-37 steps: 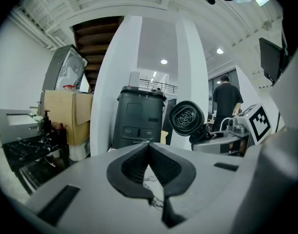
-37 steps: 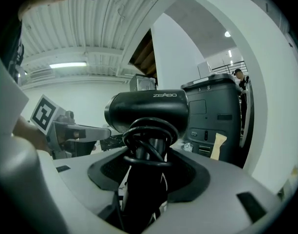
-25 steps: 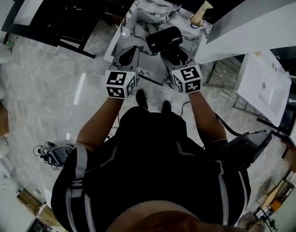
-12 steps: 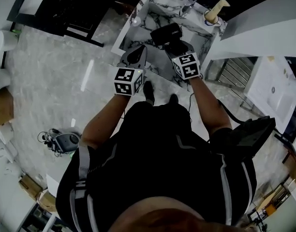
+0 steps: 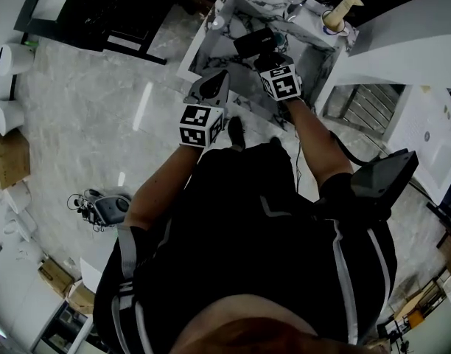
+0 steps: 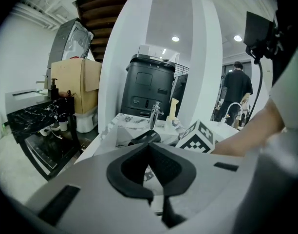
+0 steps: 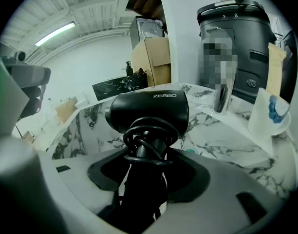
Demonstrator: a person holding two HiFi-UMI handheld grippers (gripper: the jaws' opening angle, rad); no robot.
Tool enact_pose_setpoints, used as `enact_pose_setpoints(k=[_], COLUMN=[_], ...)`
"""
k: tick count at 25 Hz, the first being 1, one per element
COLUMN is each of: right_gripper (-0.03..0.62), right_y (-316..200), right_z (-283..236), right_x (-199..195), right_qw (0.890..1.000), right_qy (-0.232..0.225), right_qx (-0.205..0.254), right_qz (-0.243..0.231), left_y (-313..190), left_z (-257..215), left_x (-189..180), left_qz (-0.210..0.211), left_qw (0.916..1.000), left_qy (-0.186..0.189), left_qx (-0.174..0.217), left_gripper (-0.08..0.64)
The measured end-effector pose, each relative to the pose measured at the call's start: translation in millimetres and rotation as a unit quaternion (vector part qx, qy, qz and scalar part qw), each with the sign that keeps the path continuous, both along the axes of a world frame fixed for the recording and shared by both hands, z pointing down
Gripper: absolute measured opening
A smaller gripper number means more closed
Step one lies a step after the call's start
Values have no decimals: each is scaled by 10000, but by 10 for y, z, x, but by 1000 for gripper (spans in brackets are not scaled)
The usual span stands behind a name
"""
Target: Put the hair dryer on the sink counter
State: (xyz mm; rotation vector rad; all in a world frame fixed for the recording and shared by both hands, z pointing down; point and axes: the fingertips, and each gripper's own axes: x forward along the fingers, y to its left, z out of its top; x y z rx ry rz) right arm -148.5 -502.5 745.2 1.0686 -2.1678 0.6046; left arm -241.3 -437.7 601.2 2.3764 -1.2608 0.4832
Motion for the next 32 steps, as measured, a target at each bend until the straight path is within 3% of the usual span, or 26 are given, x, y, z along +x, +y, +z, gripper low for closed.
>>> enact_pose_setpoints(k=[16,23,32], right_gripper=[247,247,247], right_y=[-41,-25,-11], right_z=[766,969,1098], right_x=[-16,76,147], right_qw=[9964,9927,9890], right_qy=[286,423,548], right_qx=[-727,-979,-1169], right_qz=[326,561,722], left_y=[56,63,138], left_z=[0,9,28], left_x=[-102,-262,-251], left_qz=[68,-108,-29], left_qw=[10000,9999,9999], left_qy=[-54,-76,-64], left_qx=[-49,-83,-150], left_gripper=[5,5,5])
